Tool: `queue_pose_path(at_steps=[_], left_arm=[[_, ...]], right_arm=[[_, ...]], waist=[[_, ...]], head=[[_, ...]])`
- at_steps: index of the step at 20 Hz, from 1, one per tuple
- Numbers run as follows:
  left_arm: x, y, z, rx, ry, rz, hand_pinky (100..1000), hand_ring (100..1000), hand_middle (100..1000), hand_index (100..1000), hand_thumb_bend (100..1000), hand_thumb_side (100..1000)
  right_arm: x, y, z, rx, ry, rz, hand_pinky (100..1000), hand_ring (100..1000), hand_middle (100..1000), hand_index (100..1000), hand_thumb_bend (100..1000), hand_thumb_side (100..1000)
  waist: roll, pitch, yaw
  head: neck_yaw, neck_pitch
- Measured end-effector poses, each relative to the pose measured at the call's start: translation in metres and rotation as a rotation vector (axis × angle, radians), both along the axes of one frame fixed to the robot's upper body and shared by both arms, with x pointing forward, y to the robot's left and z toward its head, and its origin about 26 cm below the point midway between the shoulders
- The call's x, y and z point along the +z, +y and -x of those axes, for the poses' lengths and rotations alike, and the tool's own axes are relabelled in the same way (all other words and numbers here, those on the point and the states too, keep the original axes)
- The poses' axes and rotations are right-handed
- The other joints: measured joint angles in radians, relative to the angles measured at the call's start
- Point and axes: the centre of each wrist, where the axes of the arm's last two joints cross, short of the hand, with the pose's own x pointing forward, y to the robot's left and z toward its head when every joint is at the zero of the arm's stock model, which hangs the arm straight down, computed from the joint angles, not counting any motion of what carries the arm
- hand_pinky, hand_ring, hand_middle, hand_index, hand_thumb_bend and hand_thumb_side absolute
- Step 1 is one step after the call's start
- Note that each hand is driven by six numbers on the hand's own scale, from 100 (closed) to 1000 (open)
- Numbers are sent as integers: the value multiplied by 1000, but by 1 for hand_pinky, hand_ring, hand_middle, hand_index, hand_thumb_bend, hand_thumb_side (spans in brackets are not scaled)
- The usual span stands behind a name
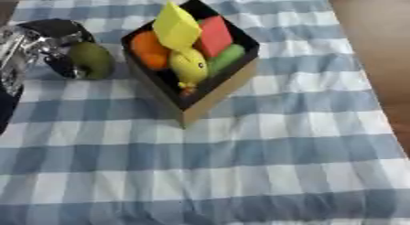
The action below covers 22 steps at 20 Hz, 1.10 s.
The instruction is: Pick up objects on the table and place them in the box.
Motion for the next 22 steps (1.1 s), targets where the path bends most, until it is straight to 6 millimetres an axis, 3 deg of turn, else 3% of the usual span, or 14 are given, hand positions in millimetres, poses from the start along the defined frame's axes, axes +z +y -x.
queue_pose_path(at_steps=[5,11,16,22], left_arm=[[14,-9,6,-1,-128,49,696,654,515,637,131,100],[46,-24,18,-55,-296,86,695,639,502,623,101,100],[78,-50,33,-157,-410,116,698,637,502,626,100,100],[87,-90,47,-313,-406,162,700,631,500,627,100,100]], right_arm=[[0,0,0,-1,1,0,1000,1000,288,996,100,486],[0,0,0,-1,2,0,1000,1000,291,994,100,487],[-2,-1,2,-4,6,-1,1000,1000,291,994,100,488],[-2,-1,2,-3,6,-4,1000,1000,293,994,100,491]], waist=[[0,0,0],[0,0,6],[0,0,7],[0,0,4]], head=[[-3,0],[-9,0],[-16,0],[-16,0]])
